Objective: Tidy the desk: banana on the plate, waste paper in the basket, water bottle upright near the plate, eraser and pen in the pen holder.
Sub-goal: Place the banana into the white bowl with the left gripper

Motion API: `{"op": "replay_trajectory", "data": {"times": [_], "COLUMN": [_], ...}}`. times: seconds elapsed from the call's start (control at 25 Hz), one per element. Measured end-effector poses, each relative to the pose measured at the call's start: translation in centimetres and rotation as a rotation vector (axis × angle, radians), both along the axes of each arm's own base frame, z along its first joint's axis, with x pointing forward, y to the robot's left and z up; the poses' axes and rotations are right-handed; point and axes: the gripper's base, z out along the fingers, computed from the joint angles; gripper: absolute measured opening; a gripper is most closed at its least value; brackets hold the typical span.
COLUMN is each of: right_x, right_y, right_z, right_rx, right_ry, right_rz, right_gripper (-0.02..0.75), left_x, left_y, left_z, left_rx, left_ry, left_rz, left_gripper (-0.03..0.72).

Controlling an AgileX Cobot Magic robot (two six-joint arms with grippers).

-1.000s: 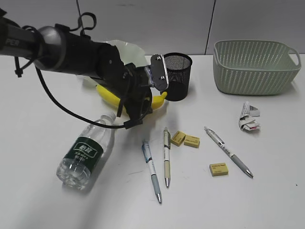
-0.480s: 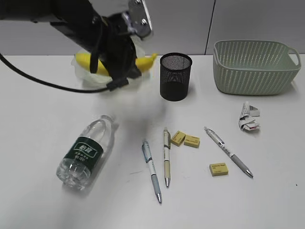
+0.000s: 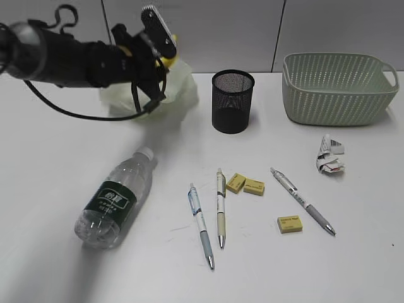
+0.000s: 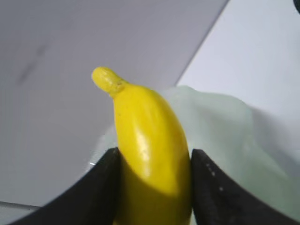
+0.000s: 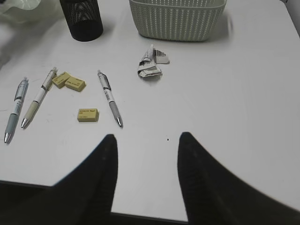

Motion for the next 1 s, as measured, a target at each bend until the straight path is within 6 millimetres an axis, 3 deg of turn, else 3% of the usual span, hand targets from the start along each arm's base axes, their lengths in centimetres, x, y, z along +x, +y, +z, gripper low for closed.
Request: {"op": "replay_trajectory", "data": {"times": [0.12, 0.24, 0.44, 0.64, 0.76, 1.0], "right_x": [0.0, 0.0, 0.0, 0.0, 0.0, 0.0], "right_y": [0.0, 0.0, 0.0, 0.0, 0.0, 0.0], "right_z": [0.0, 0.0, 0.0, 0.0, 0.0, 0.0], "right_rx": [0.0, 0.0, 0.001, 0.001, 0.001, 0.001], "right_ry": [0.0, 0.0, 0.0, 0.0, 0.0, 0.0], "right_rz": [0.0, 0.0, 0.0, 0.0, 0.0, 0.0], "right_gripper": [0.347, 0.347, 0.347, 0.347, 0.347, 0.347], "left_x": [0.2, -0.2, -1.2, -1.9, -2.4, -1.9], "left_y": [0.0, 0.5, 1.1, 1.2, 1.3, 1.1], "left_z": [-3.5, -4.9, -3.8, -1.0, -0.4, 0.2], "left_rx": [0.027, 0.033, 0.036, 0.022, 0.031, 0.007], "left_ry": [0.089, 0.233, 0.379, 0.396, 0.437, 0.353], "left_rz": [0.004, 0.016, 0.006, -0.009, -0.024, -0.009], "left_gripper": [0.339, 0.338, 0.338, 0.338, 0.338, 0.338]}}
